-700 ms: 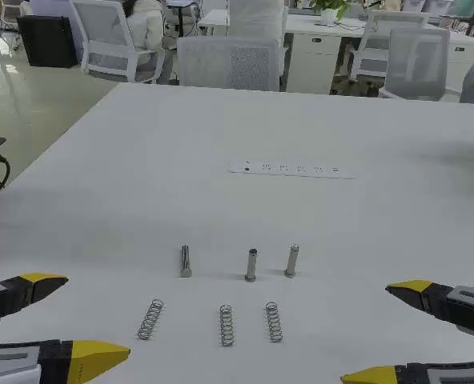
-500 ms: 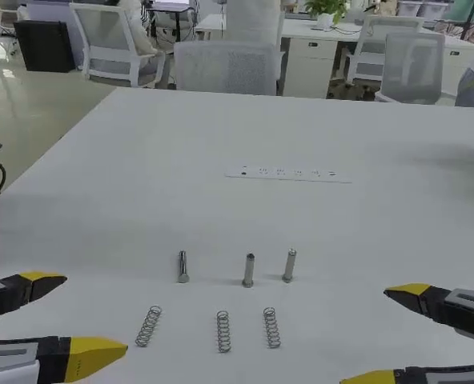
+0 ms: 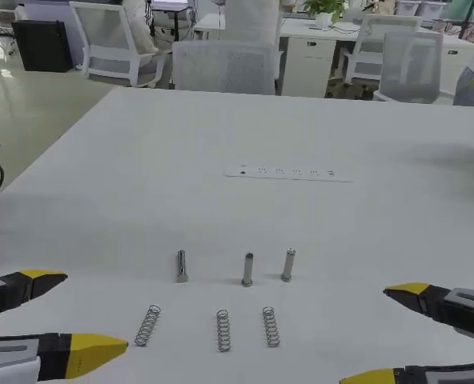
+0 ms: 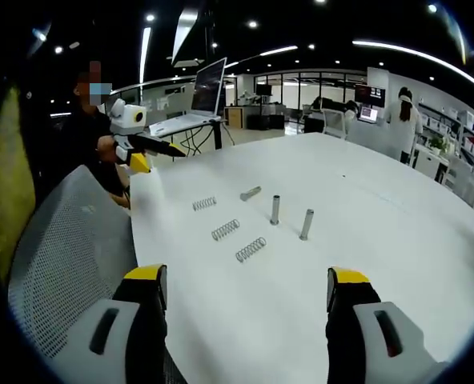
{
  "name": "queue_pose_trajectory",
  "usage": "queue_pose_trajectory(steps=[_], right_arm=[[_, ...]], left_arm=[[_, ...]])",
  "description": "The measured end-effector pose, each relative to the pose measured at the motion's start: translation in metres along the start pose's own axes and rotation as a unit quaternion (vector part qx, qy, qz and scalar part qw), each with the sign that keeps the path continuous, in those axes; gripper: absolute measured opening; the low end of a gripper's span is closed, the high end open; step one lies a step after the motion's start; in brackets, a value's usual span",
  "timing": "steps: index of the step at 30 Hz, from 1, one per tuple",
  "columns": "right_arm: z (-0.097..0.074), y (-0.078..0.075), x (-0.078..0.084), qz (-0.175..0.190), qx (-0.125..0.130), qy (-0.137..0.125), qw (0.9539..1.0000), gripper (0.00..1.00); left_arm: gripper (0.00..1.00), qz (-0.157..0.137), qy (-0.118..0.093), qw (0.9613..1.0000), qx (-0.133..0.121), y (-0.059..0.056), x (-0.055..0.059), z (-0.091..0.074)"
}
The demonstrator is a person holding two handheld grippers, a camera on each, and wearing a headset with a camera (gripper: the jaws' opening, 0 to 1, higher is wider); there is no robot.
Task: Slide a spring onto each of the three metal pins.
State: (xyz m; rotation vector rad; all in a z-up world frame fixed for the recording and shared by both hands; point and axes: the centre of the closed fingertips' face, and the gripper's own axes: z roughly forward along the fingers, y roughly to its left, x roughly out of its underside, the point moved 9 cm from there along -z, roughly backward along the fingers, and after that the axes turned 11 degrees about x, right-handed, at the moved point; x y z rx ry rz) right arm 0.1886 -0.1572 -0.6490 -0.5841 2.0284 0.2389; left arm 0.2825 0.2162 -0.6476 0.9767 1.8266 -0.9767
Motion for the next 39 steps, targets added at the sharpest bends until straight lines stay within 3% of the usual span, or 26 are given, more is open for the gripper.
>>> queue_pose_trajectory(steps=[39], right_arm=[[0.0005, 0.0017, 0.0008, 0.002, -0.001, 0.001, 1.0, 0.81]], left_arm=[[0.81, -0.002, -0.002, 1.0, -0.001, -0.0021, 0.0011, -0.0015]])
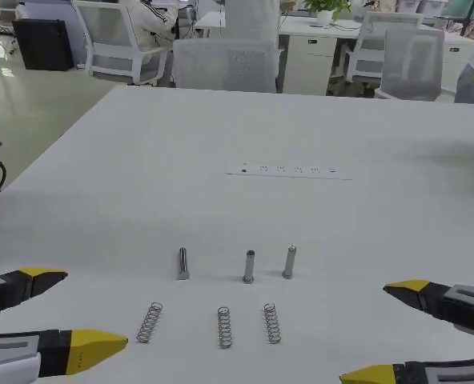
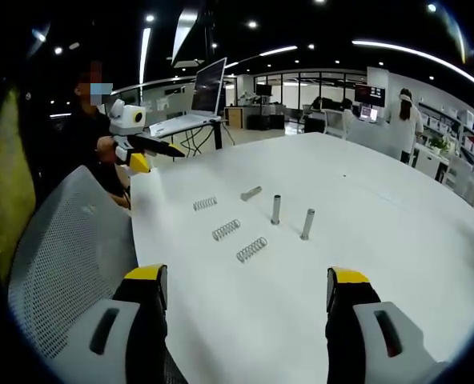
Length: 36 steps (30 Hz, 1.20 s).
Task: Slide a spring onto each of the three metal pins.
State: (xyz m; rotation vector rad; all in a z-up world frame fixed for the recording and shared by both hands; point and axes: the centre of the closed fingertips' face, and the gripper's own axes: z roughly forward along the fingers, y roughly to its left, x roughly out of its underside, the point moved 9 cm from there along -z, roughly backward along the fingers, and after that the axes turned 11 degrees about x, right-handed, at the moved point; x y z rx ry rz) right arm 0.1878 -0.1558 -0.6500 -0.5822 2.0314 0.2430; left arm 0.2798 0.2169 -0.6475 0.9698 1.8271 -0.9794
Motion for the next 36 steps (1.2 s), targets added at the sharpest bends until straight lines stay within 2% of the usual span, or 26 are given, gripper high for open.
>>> queue_pose_trajectory(steps=[13, 22, 29, 36], right_arm=[[0.002, -0.002, -0.001, -0.002, -0.002, 0.001, 1.0, 0.81], [0.002, -0.003, -0.001, -0.002, -0.003, 0.002, 1.0, 0.81], [0.002, -0.002, -0.001, -0.001, -0.002, 0.001, 1.0, 0.81], [0.003, 0.0, 0.0, 0.0, -0.004, 0.001, 1.0, 0.81]], left_arm=[[0.81, 0.003, 0.002, 1.0, 0.002, 0.002, -0.003, 0.003], [0.8, 0.009, 0.007, 0.9999, 0.004, 0.007, -0.01, 0.013], [0.78, 0.014, 0.007, 0.9999, 0.004, 0.016, -0.017, 0.024], [0.76, 0.015, 0.012, 0.9998, 0.006, 0.03, -0.024, 0.037]])
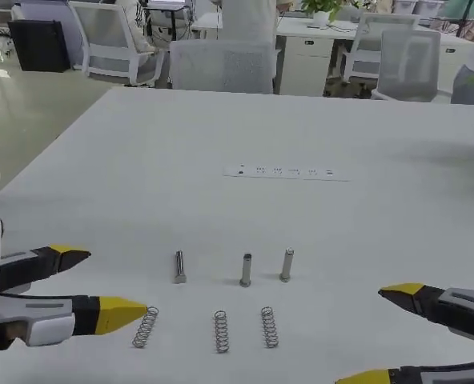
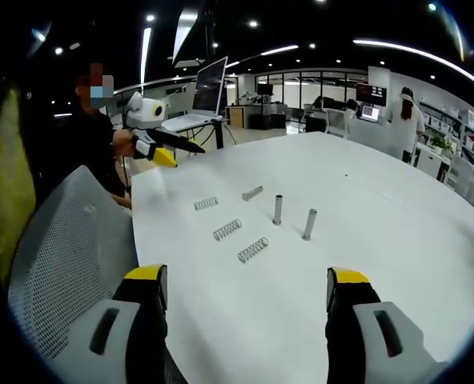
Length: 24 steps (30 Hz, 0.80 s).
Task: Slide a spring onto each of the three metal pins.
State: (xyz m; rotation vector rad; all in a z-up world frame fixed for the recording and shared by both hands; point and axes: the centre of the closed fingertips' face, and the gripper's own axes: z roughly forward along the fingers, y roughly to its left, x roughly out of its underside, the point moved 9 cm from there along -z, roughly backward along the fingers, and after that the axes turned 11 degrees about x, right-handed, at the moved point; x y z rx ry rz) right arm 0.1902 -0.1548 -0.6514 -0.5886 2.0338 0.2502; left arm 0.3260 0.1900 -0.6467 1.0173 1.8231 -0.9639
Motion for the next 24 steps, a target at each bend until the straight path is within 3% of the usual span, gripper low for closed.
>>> queue_pose_trajectory(steps=[24], right_arm=[[0.001, 0.001, -0.001, 0.002, 0.0, 0.0, 1.0, 0.81]], left_arm=[[0.72, -0.014, 0.034, 0.9993, -0.007, 0.04, -0.005, 0.05]])
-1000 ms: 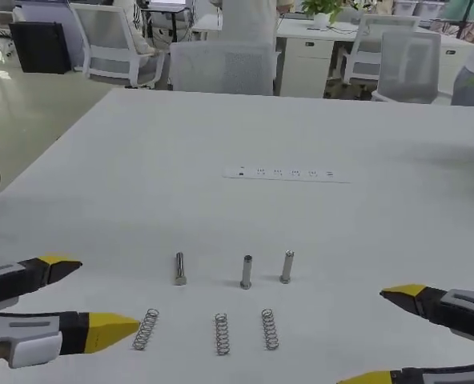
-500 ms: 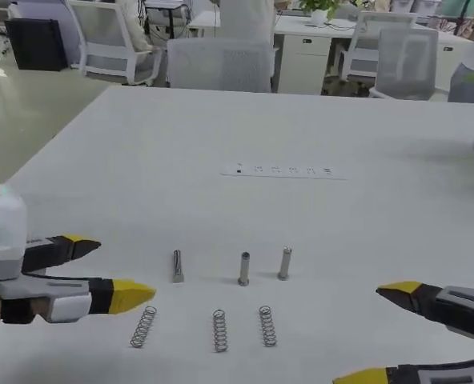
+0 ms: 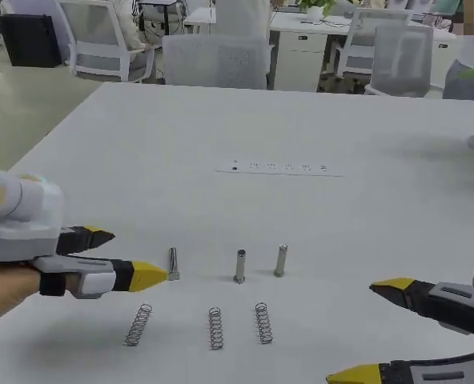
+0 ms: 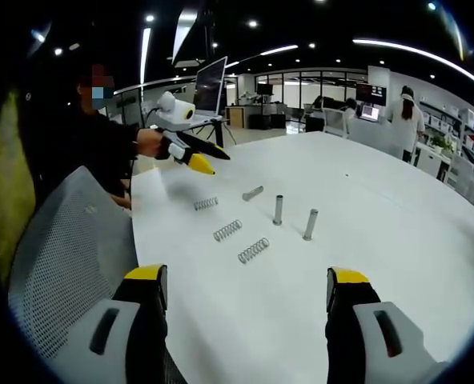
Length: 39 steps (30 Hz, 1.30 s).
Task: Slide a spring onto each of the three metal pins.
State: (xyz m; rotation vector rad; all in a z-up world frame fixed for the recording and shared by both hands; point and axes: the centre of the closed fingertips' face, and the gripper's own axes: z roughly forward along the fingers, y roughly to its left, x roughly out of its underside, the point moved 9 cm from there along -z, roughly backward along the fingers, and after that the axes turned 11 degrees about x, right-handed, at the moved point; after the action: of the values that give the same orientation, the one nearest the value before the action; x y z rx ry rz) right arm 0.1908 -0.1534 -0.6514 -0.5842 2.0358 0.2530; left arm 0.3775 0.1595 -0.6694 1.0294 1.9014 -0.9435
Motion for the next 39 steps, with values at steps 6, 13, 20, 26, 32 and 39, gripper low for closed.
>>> queue_pose_trajectory(steps=[6, 13, 20, 26, 32, 39], right_arm=[[0.0, 0.0, 0.0, 0.001, 0.001, 0.0, 1.0, 0.81], [0.001, 0.0, 0.001, 0.003, 0.002, 0.001, 1.0, 0.81], [0.002, 0.001, 0.001, 0.004, 0.0, 0.002, 1.0, 0.81], [0.002, 0.001, 0.002, 0.005, 0.0, 0.003, 1.0, 0.81], [0.002, 0.0, 0.003, 0.006, 0.0, 0.004, 1.0, 0.8], [0.002, -0.001, 0.005, 0.008, 0.0, 0.006, 1.0, 0.8]], left_arm=[[0.71, -0.007, 0.004, 1.0, -0.003, 0.006, -0.002, 0.012], [0.67, -0.016, 0.013, 0.9997, -0.012, 0.013, -0.002, 0.02], [0.62, -0.02, 0.026, 0.9992, -0.023, 0.016, -0.004, 0.029], [0.58, -0.019, 0.041, 0.9985, -0.03, 0.018, -0.005, 0.037], [0.53, -0.02, 0.051, 0.9977, -0.04, 0.02, -0.007, 0.046], [0.45, -0.017, 0.06, 0.9968, -0.051, 0.021, -0.006, 0.053]])
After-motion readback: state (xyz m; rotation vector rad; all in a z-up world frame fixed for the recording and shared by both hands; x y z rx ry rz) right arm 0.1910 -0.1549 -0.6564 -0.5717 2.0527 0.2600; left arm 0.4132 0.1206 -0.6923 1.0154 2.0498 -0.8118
